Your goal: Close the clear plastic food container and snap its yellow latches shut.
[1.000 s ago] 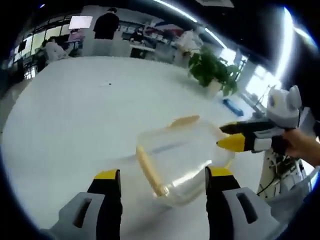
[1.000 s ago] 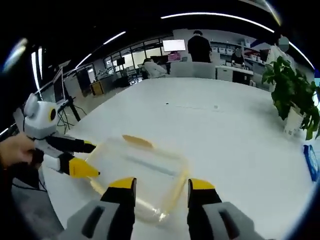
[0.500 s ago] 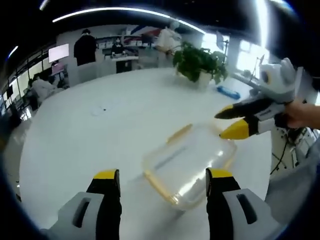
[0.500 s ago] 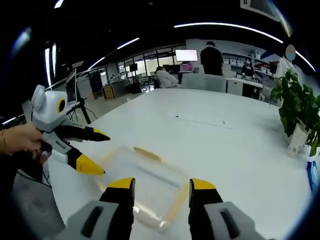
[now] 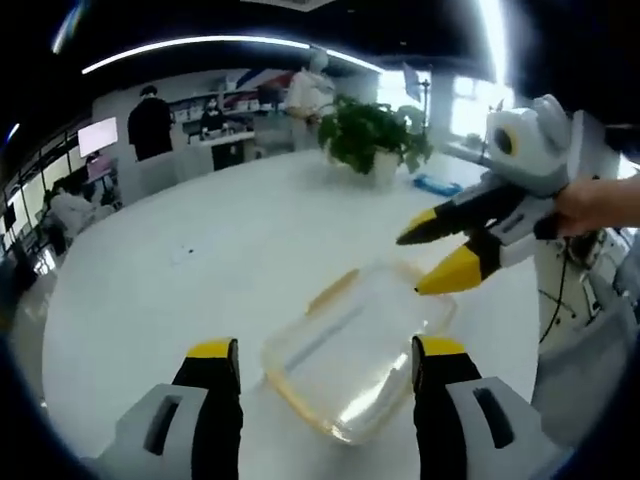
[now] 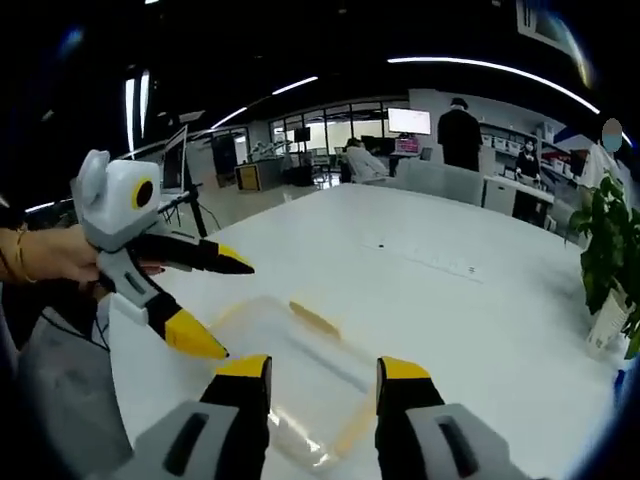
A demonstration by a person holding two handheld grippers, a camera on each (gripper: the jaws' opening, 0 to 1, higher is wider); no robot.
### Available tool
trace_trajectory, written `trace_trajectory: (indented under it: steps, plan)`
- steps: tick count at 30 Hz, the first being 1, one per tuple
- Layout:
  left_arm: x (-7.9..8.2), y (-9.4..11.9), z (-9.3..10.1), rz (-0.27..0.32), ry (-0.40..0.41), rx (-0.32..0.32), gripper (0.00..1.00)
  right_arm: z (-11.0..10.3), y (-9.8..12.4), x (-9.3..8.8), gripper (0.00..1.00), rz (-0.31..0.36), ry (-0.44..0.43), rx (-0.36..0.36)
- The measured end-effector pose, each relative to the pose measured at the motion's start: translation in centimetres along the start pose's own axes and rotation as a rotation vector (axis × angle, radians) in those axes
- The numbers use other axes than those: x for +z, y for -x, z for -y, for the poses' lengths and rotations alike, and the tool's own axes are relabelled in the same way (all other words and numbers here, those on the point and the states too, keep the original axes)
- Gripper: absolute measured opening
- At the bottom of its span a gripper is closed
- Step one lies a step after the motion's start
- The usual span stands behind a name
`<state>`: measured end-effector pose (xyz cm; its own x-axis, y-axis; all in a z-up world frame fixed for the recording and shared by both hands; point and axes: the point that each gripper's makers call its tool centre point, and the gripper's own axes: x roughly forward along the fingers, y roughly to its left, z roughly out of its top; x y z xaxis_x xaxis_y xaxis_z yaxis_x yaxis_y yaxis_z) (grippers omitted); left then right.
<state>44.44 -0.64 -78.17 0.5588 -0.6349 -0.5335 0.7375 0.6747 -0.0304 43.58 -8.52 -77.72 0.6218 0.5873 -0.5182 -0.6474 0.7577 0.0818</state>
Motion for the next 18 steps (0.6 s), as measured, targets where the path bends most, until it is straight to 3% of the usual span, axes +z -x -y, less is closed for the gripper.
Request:
trace_trajectory:
  steps: [4,9,12,18]
  plan:
    - [-0.1,-0.5,0.1,-0.014,-0.034,-0.002,0.67,-0.3,-0.7,0.3,0.39,0.0,0.013,0.027]
    - [-0.1,-0.8,-0.5,-0.012,0.013,0.014,0.62,-1.0,-1.6,0.1,0.37,-0.023,0.039,0.067]
    - [0.2,-1.0,-0.7,-0.002,0.0,0.017,0.63,-1.3,-2.0,-0.1,0.37,-0.033,0.045,0.088]
    - [-0.5,-1.5,0.1,-0.041,-0.062,-0.013,0.64,-1.9,-2.8,-0.1,0.35,-0.047,0.055,0.119]
